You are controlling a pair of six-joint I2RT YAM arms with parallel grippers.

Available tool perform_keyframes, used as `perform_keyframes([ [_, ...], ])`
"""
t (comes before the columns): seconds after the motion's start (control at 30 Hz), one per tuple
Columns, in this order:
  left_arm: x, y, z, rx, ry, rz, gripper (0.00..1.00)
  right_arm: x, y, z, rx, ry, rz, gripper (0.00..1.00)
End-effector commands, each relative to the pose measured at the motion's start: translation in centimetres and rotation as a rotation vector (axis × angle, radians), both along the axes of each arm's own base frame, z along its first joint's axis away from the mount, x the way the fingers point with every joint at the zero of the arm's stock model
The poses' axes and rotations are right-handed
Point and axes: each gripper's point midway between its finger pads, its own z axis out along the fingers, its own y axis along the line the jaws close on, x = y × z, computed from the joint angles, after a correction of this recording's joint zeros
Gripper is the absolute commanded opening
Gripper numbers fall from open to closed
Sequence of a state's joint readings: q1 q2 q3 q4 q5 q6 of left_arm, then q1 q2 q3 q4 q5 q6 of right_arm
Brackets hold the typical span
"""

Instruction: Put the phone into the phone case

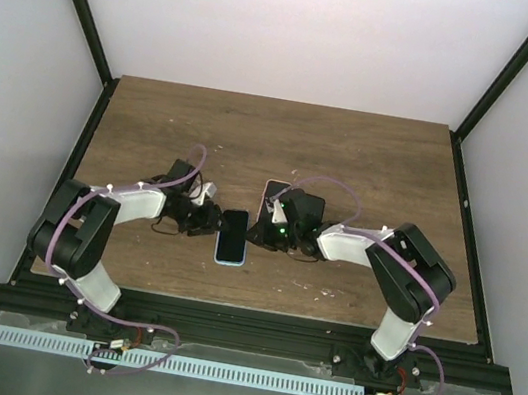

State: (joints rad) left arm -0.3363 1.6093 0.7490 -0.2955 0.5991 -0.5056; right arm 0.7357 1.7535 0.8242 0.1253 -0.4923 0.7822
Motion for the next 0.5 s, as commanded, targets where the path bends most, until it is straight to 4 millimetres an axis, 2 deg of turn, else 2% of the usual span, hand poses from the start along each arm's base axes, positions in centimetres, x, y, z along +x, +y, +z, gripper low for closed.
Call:
perform_keyframes([
  [0.0,0.1,-0.6,-0.1,-0.031,-0.024,-0.032,0.52,0.9,0.9,0.7,0.007,-0.030,-0.007,0.15],
  [0.27,-0.2,-0.9,0.0,-0.047,-0.022,-0.039,0.47,1.0,1.6,0.3,0.011,-0.022,0.006,0.15],
  [0.47,-0.5,-1.4,-0.4,-0.055,-0.009,-0.042,0.43,1.0,2.2,0.4,0.018,-0.025,0.020,0.12],
])
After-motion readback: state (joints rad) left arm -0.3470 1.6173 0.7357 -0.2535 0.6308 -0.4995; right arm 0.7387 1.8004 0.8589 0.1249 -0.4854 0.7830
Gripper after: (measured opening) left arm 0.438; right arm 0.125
